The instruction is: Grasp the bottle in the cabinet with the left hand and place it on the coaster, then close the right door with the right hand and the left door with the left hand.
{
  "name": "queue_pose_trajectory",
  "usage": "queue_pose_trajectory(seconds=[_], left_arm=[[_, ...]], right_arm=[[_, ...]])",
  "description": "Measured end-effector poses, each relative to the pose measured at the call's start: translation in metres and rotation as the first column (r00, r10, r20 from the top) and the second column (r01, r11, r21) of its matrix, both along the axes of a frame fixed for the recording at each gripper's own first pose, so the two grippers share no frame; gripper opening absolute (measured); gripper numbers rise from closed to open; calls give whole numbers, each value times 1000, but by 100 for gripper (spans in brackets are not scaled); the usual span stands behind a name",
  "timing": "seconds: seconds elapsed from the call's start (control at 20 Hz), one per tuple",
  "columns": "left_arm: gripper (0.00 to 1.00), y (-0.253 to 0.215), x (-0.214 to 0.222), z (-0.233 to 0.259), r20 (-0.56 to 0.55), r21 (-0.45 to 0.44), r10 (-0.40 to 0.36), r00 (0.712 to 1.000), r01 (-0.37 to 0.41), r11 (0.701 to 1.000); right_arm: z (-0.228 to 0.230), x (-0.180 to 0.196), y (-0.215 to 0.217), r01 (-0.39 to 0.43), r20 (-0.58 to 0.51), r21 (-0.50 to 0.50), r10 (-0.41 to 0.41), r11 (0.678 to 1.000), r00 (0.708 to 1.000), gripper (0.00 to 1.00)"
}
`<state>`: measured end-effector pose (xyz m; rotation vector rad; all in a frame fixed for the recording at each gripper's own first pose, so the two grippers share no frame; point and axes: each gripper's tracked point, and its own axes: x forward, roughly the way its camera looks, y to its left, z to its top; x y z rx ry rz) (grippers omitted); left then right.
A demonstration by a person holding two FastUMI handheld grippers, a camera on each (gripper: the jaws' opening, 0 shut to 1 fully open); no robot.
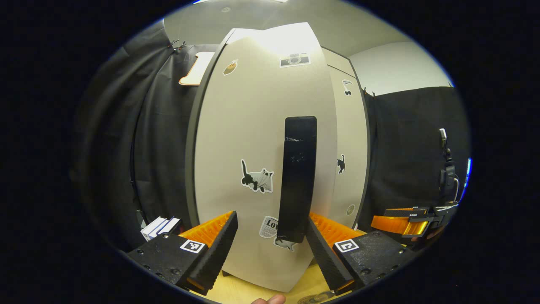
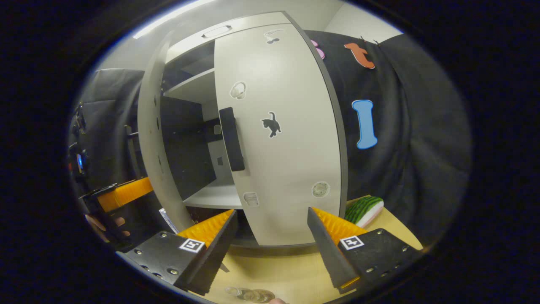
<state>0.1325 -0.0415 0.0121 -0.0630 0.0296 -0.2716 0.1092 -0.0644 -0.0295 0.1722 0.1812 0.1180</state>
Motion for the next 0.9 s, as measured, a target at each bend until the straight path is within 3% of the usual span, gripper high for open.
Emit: queue_pose_trajectory(seconds=[0.4, 0.55, 0.9], left_arm=[[95, -35, 44, -4, 15, 38, 17, 1000, -17, 999], [96, -42, 62, -6, 3, 2, 34, 999, -34, 999], [96, -47, 72, -5, 15, 18, 118, 993, -119, 993]], right_arm=[[-11, -4, -17, 16, -32, -36, -17, 999, 999, 100], [-14, -4, -19, 15, -37, -46, -16, 999, 999, 100], [-17, -8, -33, 56, -39, -35, -57, 998, 998, 100]])
